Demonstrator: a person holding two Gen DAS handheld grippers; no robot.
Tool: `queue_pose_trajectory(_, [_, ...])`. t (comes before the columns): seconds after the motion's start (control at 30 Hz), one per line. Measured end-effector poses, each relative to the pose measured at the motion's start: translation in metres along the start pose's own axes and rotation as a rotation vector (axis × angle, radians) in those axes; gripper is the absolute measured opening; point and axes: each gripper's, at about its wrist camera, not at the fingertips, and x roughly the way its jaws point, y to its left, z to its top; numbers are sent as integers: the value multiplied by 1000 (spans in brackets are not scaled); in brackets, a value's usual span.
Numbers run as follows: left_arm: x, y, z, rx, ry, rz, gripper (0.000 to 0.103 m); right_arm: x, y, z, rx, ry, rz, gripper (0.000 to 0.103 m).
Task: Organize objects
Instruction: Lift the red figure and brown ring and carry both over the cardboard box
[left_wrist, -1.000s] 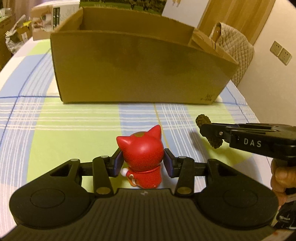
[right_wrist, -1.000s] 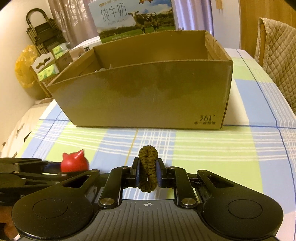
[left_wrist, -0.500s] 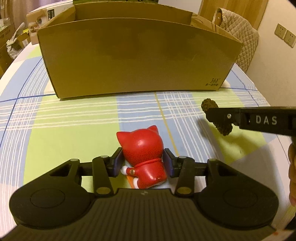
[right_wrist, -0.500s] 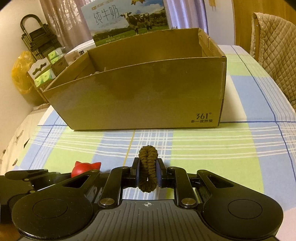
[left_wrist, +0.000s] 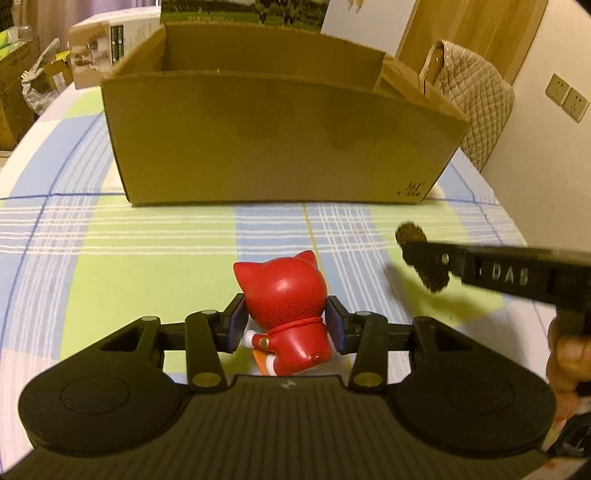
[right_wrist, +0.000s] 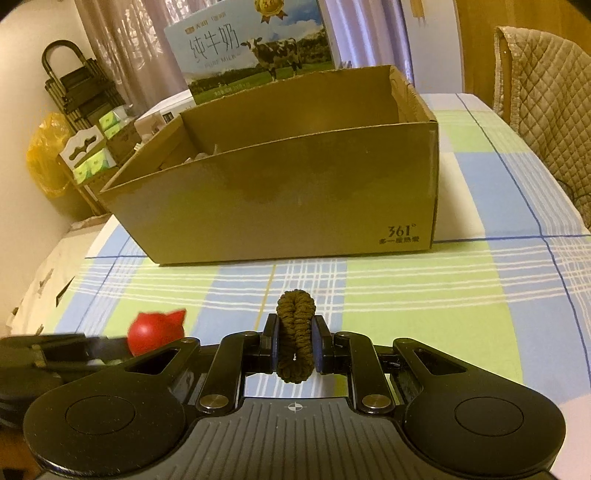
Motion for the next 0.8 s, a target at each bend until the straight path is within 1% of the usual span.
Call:
queue_pose_trajectory(0.33, [-46,-11,6,-12,-36,16,39,-50,17,-11,-2,-30,-15,15])
queue_pose_trajectory(0.63, [-90,-23,0,2,-59,33,39,-89,37,-17,-18,-58,-7,14])
queue_pose_trajectory(0.8, [-105,-26,-4,5,-72,34,39,-104,43,-19,-24,-73,-4,14])
